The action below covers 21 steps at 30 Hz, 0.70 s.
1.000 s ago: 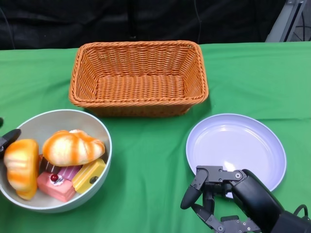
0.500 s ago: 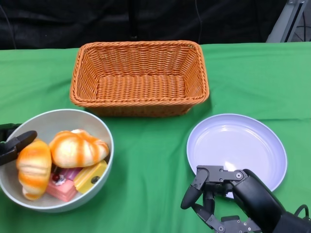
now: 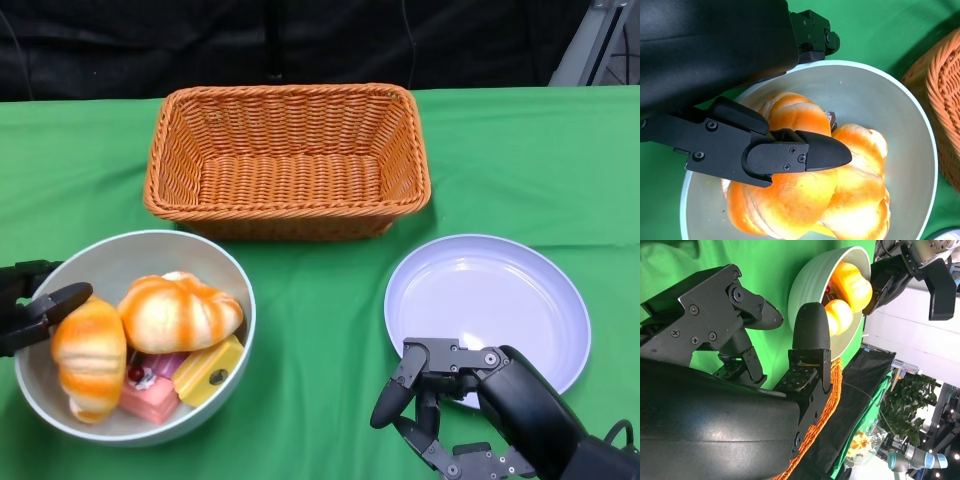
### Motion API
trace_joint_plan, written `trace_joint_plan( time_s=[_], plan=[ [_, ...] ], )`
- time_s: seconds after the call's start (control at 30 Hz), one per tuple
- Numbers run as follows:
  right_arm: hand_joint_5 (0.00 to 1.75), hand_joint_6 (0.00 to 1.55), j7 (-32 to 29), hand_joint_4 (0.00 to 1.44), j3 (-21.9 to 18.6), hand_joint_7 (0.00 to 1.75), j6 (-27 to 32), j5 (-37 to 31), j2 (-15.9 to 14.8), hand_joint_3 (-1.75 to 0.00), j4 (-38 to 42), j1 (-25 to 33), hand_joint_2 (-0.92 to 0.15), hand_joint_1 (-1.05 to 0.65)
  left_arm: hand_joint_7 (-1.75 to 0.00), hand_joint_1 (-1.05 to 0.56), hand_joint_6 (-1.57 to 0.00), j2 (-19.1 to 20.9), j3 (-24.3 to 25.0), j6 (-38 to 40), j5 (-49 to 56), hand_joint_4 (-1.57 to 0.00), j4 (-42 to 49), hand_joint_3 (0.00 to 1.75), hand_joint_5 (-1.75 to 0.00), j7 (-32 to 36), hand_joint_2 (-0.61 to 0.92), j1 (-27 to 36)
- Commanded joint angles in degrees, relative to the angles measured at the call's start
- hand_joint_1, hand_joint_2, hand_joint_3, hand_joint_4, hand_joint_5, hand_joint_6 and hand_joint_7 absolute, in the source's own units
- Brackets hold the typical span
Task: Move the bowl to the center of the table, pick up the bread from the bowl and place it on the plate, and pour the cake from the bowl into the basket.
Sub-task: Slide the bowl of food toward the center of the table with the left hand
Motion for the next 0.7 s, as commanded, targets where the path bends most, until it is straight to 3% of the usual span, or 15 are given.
trace_joint_plan(
  time_s=[0.03,0.23,0.47,0.6,0.7],
  plan=[
    [1.73,0.79,-0.4,0.78,-0.2,1.18,0.3,0.2,-0.2,-1.07,-0.3,-0.1,-0.48,0.03,0.00,-0.75,0.00,0.2,0.3,2.0,-1.1,0.00,-2.9,0.39,0.00,-0.3,0.92,1.7],
    [1.72,0.80,-0.5,0.78,-0.1,1.18,0.3,0.1,-0.3,-1.08,-0.4,-0.1,-0.47,0.04,0.00,-0.73,0.00,0.1,0.5,6.0,-3.1,0.00,-6.8,0.38,0.00,-0.8,0.92,3.1],
    [1.74,0.80,-0.6,0.78,-0.2,1.18,-0.6,0.1,-0.4,-1.08,0.6,-0.3,-0.48,0.02,0.00,-0.64,0.00,-2.7,6.3,18.2,-11.9,0.00,-11.1,0.35,0.00,0.5,0.92,3.9],
    [1.74,0.80,-0.6,0.78,-0.2,1.18,-0.6,0.1,-0.4,-1.07,0.7,-0.3,-0.48,0.02,0.00,-0.65,0.00,-2.7,6.5,20.1,-12.5,0.00,-12.6,0.35,0.00,1.1,0.92,4.3],
    [1.73,0.80,-0.8,0.77,-0.3,1.17,-1.2,0.0,-0.4,-1.07,1.4,-0.7,-0.48,0.02,0.00,-0.67,0.00,-4.6,8.0,26.4,-15.7,0.00,-19.3,0.37,0.00,2.4,0.92,5.8]
  ],
)
